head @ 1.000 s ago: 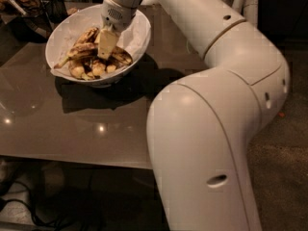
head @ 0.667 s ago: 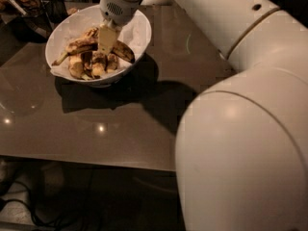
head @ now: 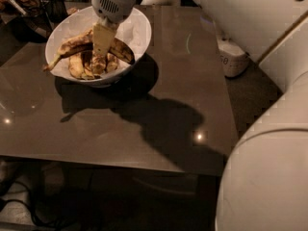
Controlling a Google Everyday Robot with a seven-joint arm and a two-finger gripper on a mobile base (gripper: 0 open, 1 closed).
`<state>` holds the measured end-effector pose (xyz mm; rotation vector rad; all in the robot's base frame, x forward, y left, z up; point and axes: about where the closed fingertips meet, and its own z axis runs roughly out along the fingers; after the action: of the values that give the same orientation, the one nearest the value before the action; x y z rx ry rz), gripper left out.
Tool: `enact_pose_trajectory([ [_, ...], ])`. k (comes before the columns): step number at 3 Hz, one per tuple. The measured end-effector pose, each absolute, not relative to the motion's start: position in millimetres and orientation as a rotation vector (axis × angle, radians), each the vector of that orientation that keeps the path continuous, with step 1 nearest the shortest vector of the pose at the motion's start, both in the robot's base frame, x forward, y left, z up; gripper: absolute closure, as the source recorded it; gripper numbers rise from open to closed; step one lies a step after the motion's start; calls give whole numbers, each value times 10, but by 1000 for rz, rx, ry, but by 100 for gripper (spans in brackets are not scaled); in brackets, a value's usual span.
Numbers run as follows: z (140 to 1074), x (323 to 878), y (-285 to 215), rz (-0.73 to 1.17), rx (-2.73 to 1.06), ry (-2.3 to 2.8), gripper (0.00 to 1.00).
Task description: Pick banana from white bowl
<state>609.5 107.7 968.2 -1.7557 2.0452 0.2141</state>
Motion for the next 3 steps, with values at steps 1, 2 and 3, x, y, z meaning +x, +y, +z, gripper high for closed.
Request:
enact_pose_trajectory([
  [1,9745,5991,1028,195,-1767,2069,100],
  [2,9789,5615,843,246,-1741,2116,100],
  [3,9680,5143,592,311,-1675,2197,100],
])
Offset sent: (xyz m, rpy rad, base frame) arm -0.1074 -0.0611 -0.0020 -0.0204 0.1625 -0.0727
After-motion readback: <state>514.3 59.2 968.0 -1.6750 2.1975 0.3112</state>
